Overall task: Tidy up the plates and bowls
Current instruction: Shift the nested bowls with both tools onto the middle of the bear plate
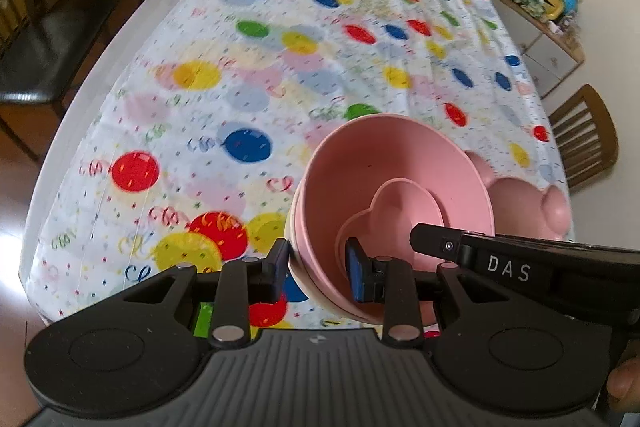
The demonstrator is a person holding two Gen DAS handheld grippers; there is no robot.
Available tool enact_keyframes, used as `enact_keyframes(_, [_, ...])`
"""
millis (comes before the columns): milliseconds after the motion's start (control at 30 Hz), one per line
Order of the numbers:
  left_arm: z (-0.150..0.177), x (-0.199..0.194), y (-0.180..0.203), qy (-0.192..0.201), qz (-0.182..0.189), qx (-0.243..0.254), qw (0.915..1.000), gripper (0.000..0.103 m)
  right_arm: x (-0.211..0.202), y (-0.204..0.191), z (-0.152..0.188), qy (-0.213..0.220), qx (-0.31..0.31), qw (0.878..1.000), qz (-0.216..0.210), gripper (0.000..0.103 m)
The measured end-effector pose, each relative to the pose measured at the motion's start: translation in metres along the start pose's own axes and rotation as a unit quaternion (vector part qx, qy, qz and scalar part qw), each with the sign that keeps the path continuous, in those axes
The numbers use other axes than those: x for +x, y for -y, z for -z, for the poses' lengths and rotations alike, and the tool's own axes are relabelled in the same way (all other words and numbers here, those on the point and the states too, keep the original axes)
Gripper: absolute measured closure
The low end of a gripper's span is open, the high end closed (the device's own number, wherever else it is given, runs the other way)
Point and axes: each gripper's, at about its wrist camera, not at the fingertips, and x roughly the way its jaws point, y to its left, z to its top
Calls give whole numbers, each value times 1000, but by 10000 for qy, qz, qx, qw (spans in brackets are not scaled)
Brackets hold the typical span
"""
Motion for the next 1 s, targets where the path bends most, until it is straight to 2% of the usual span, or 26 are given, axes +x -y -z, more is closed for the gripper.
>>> enact_keyframes(400, [-18, -17, 62, 128, 376, 589, 9975, 73, -55, 38, -7, 461, 355, 9980, 234, 82])
enact_keyframes(700, [-17, -2, 132, 10, 659, 1119, 9915, 73, -85, 99, 0, 688, 838, 9929, 492, 82])
enact_keyframes(1000, [-3, 20, 177, -192, 680, 1350, 9883, 73, -92, 151, 15, 629, 1169, 9893, 601, 82])
